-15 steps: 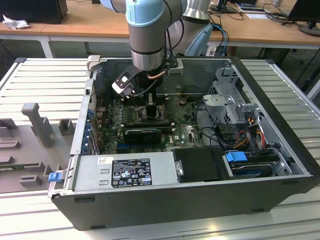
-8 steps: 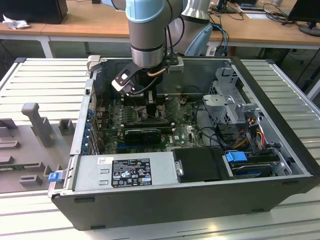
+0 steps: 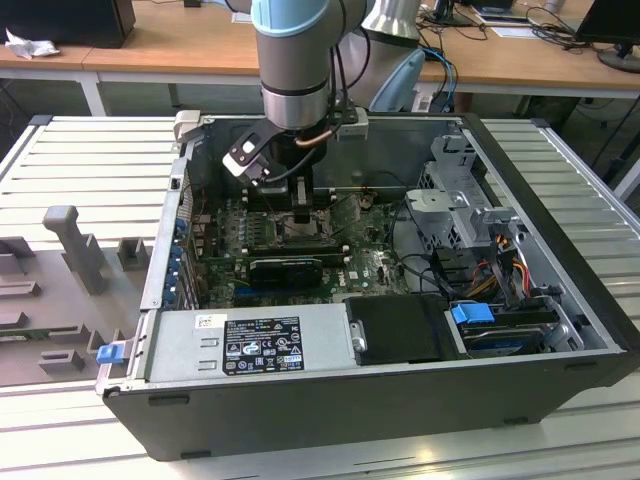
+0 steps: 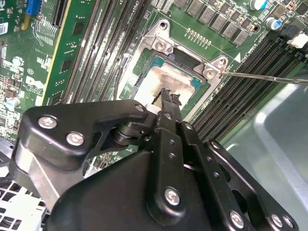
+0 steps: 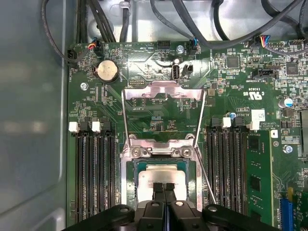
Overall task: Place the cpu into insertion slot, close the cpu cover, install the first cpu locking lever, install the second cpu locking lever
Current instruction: 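Place the cpu into insertion slot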
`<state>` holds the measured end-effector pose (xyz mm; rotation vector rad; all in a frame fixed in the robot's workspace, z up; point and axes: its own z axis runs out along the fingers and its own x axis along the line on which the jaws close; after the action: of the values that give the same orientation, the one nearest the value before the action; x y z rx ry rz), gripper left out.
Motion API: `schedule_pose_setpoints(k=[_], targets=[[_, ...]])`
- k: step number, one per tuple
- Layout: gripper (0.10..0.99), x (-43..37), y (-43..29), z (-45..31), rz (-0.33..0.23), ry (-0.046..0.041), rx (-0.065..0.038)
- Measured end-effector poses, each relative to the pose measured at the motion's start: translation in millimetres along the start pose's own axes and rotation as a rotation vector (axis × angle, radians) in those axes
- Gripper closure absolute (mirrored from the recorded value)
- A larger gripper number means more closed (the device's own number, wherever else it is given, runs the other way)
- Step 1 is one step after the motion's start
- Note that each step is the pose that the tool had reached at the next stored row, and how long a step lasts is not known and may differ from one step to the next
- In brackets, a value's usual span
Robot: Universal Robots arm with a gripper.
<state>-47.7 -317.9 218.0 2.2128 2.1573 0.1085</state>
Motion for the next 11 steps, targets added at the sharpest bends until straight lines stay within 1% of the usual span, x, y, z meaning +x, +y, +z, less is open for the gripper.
schedule_pose_setpoints(k=[11], targets=[[0.980,0.0,0.2,-1.9,0.000,-0.0001,0.000]])
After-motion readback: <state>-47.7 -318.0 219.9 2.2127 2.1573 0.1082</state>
